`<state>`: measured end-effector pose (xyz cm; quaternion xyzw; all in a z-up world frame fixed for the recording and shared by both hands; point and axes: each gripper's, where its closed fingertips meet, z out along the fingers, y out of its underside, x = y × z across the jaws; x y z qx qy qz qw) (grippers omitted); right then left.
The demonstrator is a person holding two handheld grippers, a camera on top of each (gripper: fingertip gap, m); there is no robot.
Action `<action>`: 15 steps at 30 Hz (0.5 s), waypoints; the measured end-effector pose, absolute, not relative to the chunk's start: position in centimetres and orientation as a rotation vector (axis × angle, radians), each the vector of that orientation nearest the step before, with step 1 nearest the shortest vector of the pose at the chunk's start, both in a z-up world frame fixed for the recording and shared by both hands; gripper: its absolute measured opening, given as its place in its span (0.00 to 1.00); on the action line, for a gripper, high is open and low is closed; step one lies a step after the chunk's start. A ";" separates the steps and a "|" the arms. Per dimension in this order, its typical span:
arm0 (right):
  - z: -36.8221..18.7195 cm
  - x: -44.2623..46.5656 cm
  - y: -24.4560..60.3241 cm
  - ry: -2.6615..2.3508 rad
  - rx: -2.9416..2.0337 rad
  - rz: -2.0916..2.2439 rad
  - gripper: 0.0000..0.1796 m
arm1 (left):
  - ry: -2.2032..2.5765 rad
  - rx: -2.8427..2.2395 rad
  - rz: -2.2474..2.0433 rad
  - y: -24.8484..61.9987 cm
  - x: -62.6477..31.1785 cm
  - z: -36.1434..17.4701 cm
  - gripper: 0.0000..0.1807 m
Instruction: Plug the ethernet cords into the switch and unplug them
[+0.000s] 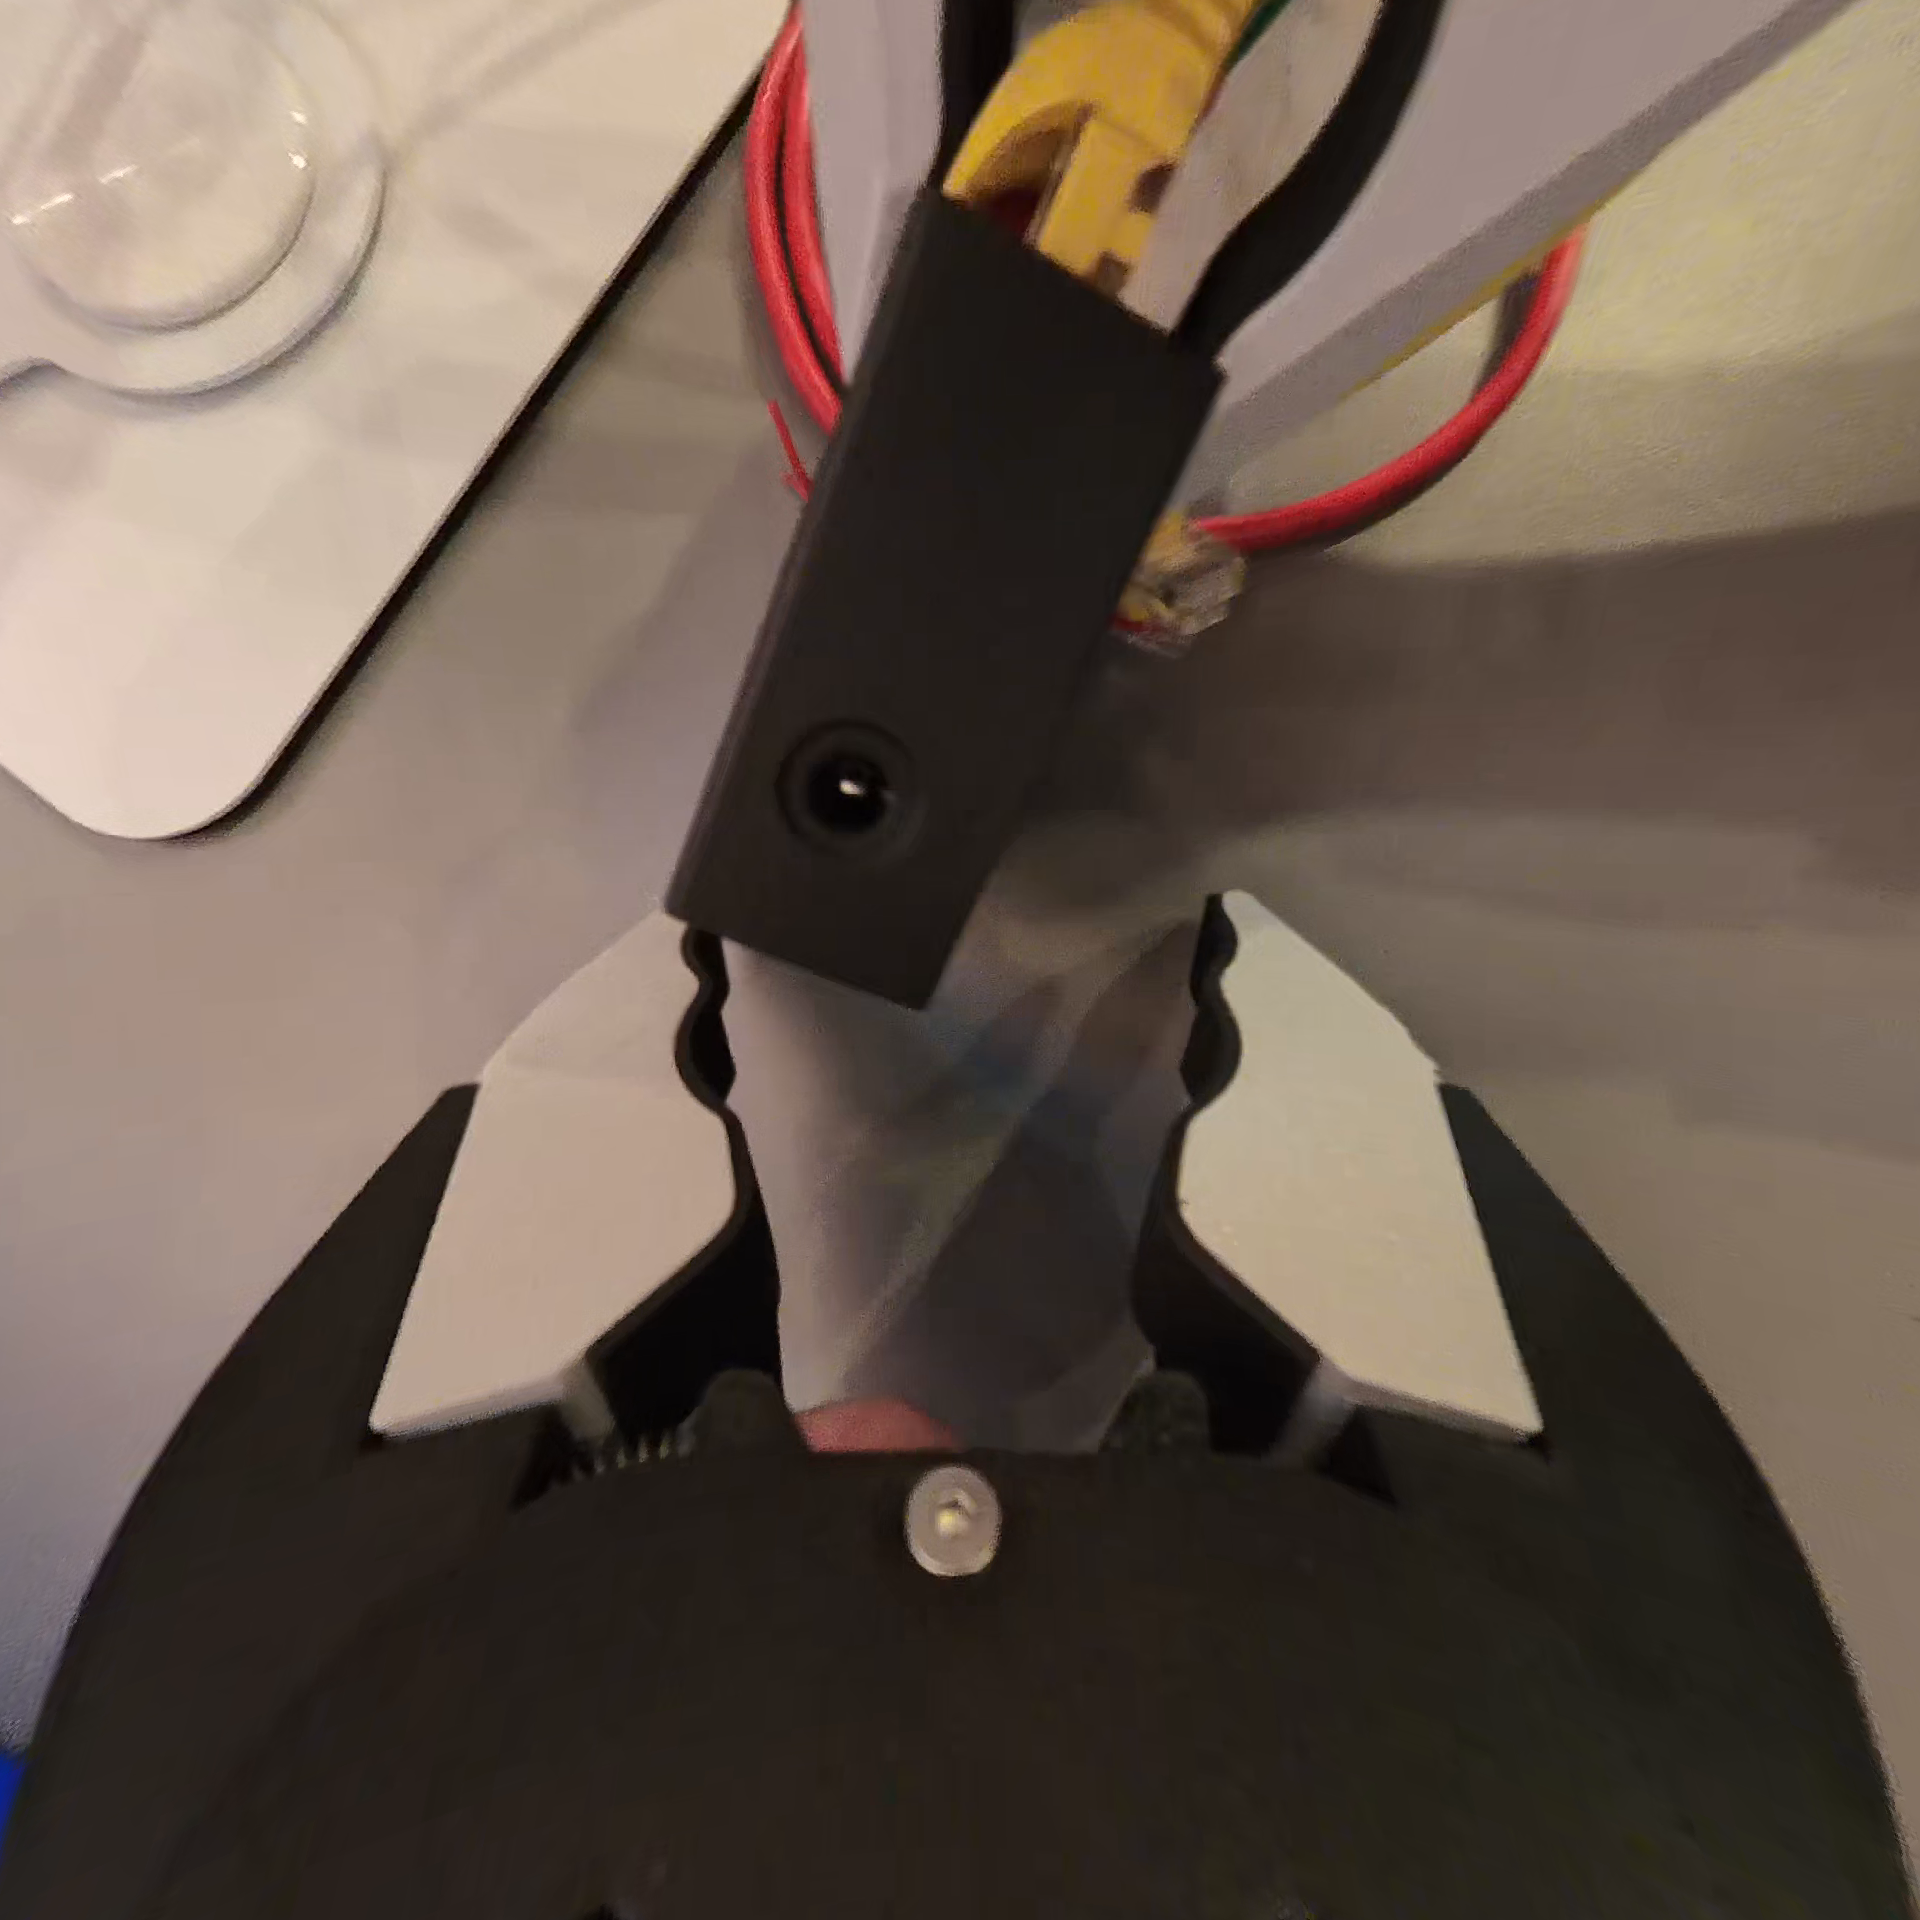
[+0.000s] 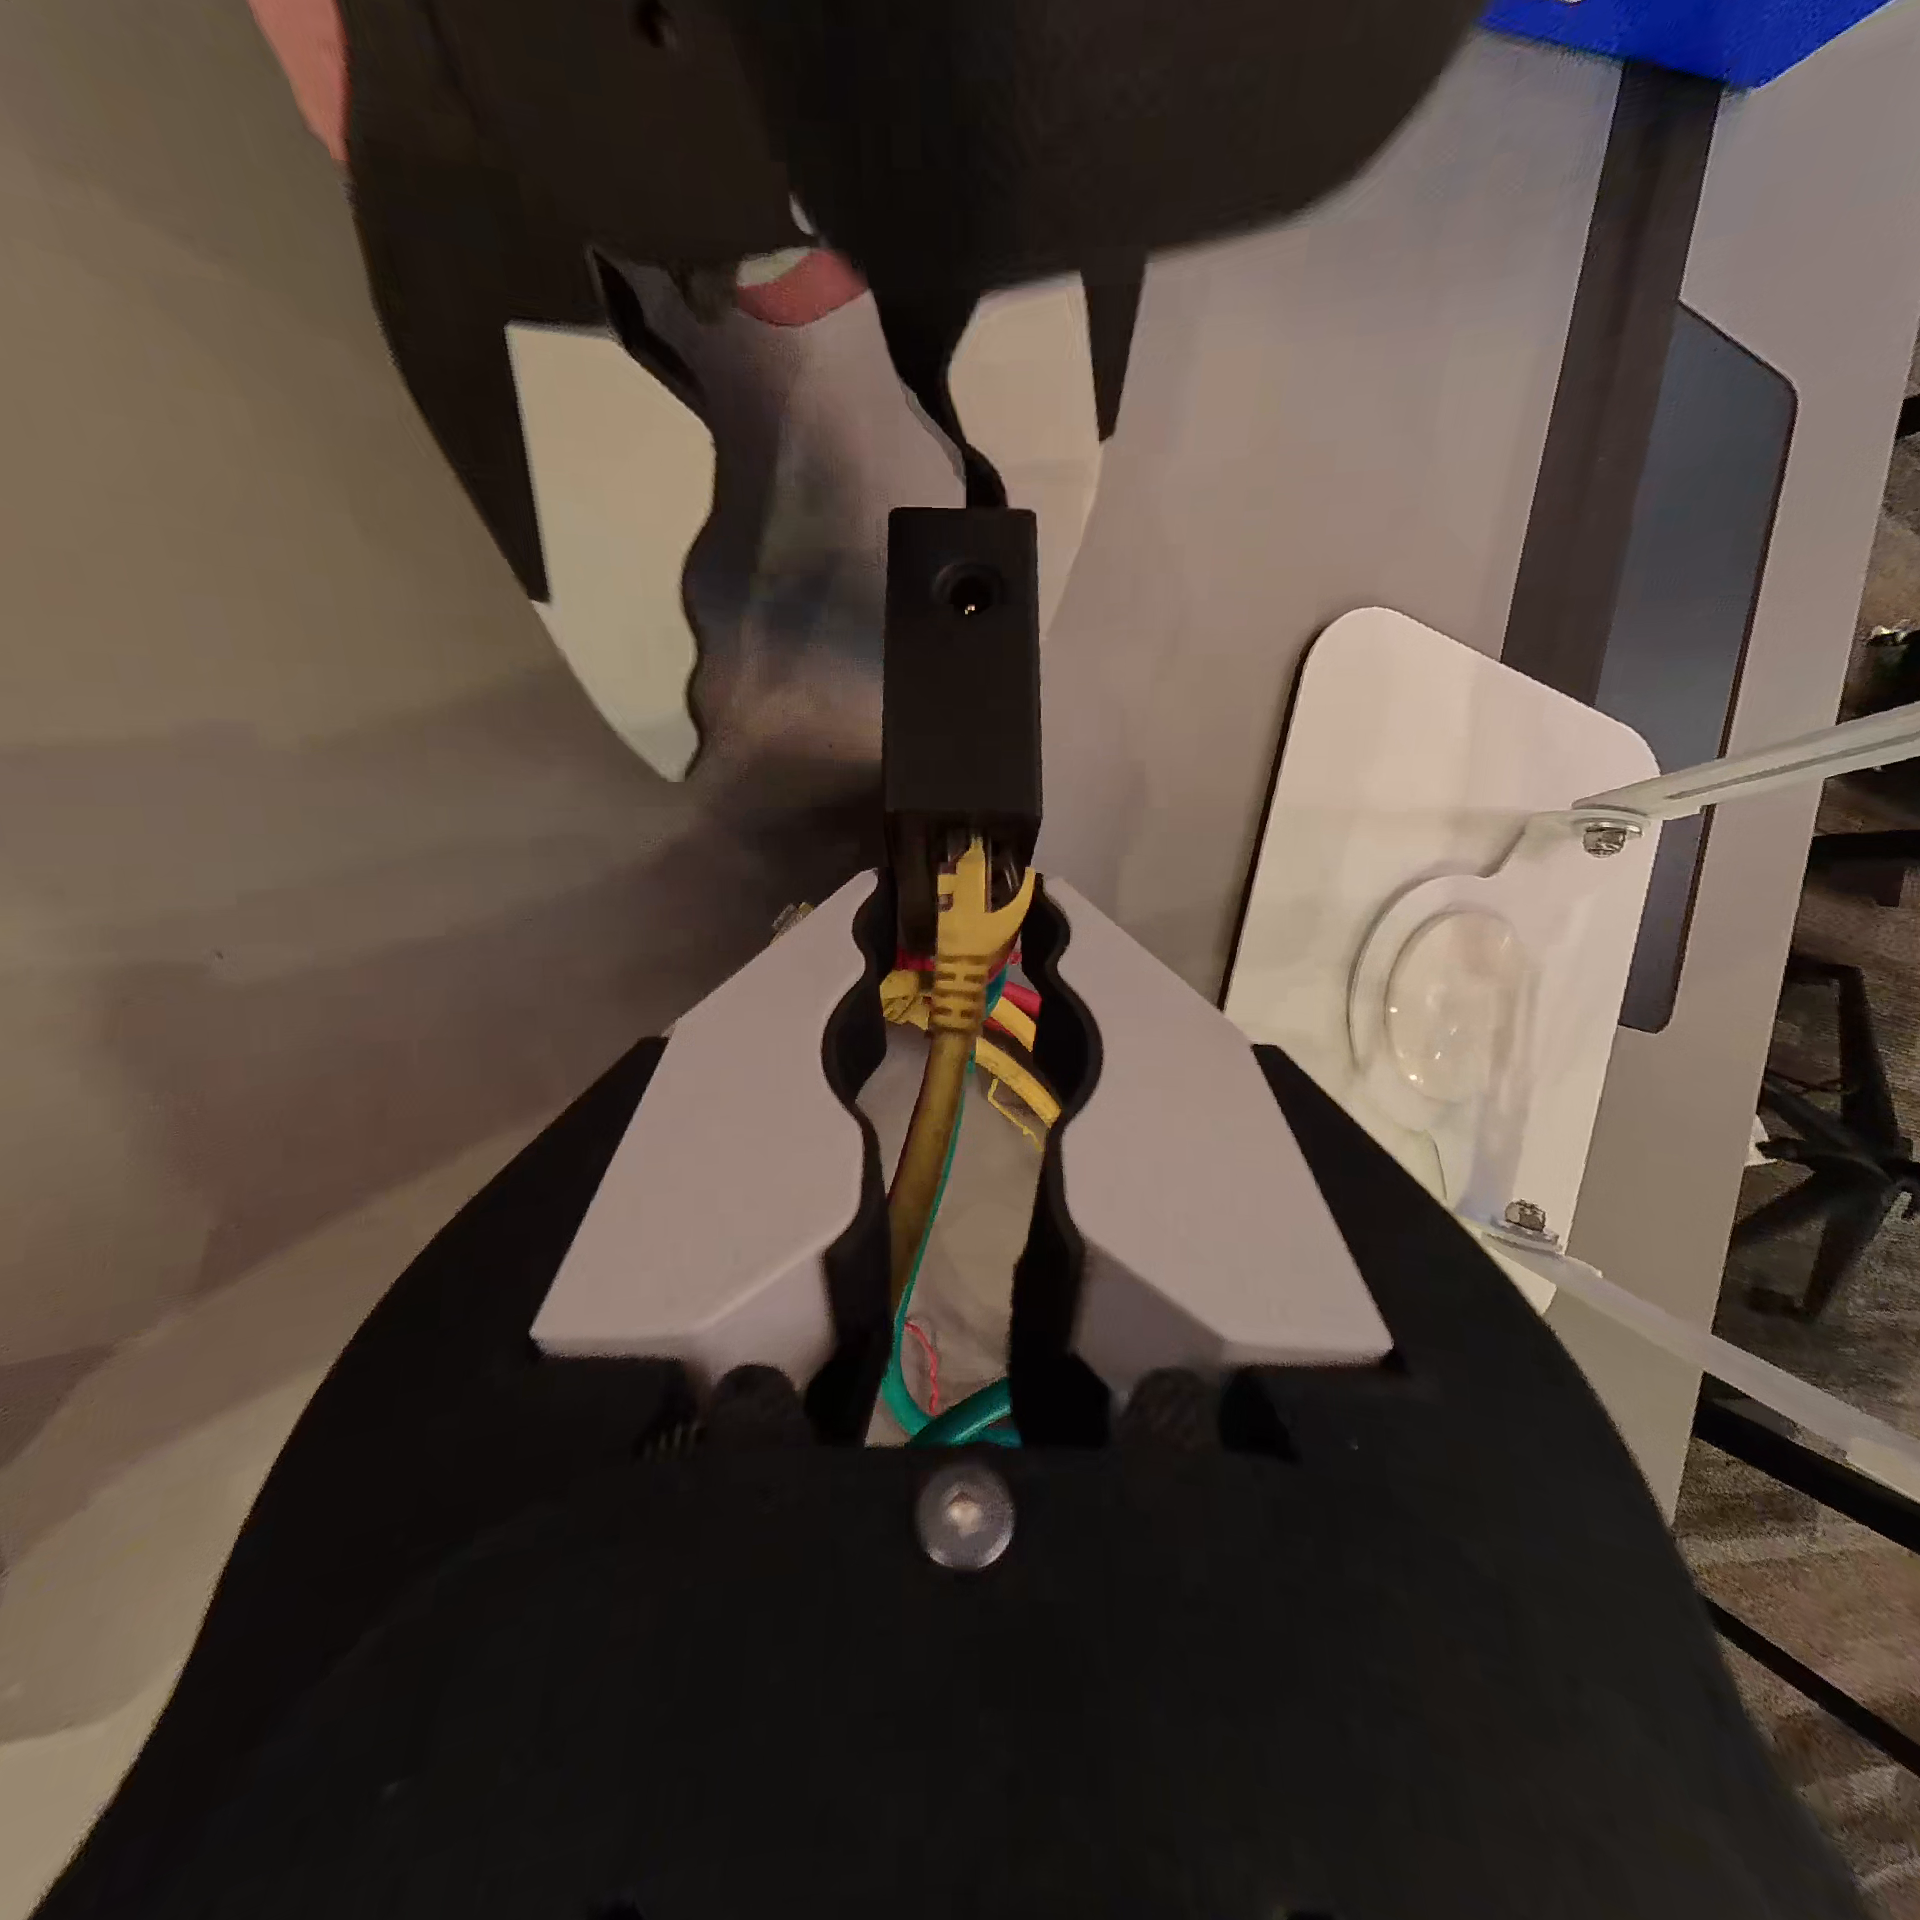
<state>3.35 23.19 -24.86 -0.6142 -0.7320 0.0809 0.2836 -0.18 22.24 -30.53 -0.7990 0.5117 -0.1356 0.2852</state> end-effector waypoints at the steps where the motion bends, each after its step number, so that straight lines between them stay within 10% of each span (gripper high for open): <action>1: -24.8 3.4 23.2 -1.956 -1.642 0.219 0.12 | 1.345 -2.139 -0.367 22.2 -0.2 -30.3 0.47; 15: -24.9 3.3 23.1 -1.962 -1.646 0.225 0.12 | 1.174 -2.219 -0.410 21.2 -1.0 -30.9 0.34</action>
